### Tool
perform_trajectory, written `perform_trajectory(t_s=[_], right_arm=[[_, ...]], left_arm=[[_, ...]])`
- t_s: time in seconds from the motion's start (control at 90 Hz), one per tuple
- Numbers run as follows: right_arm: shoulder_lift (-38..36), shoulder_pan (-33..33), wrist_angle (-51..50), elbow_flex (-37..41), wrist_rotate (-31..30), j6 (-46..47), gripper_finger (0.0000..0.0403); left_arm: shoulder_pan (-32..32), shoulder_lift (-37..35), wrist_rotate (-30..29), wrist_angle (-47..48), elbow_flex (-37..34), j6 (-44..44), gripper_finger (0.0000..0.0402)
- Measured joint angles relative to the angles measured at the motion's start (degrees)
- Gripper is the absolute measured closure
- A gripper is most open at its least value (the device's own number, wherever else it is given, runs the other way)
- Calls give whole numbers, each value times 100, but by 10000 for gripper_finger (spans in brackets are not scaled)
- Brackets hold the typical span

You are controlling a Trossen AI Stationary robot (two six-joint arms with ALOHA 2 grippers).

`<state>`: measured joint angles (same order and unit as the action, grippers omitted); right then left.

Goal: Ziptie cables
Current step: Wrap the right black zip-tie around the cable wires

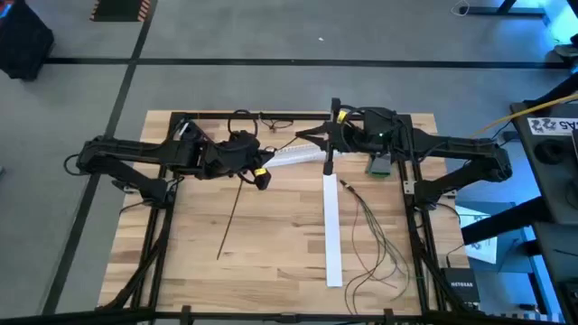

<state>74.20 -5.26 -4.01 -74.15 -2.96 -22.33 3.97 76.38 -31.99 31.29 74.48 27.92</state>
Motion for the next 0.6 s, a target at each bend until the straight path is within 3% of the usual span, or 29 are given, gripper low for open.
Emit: perform_trajectory(t_s=[0.178, 0.3, 0.6], right_arm=[[-60, 0, -22, 1, -29, 367, 403], [-63, 0, -257, -53, -519, 913, 395], [-129, -50, -4738, -1494, -1359, 2356, 269]], left_arm=[[0, 0, -4, -108, 0, -5, 401], [0, 0, -4, -232, 0, -109, 401], [11, -131, 2, -195, 11, 190, 401]])
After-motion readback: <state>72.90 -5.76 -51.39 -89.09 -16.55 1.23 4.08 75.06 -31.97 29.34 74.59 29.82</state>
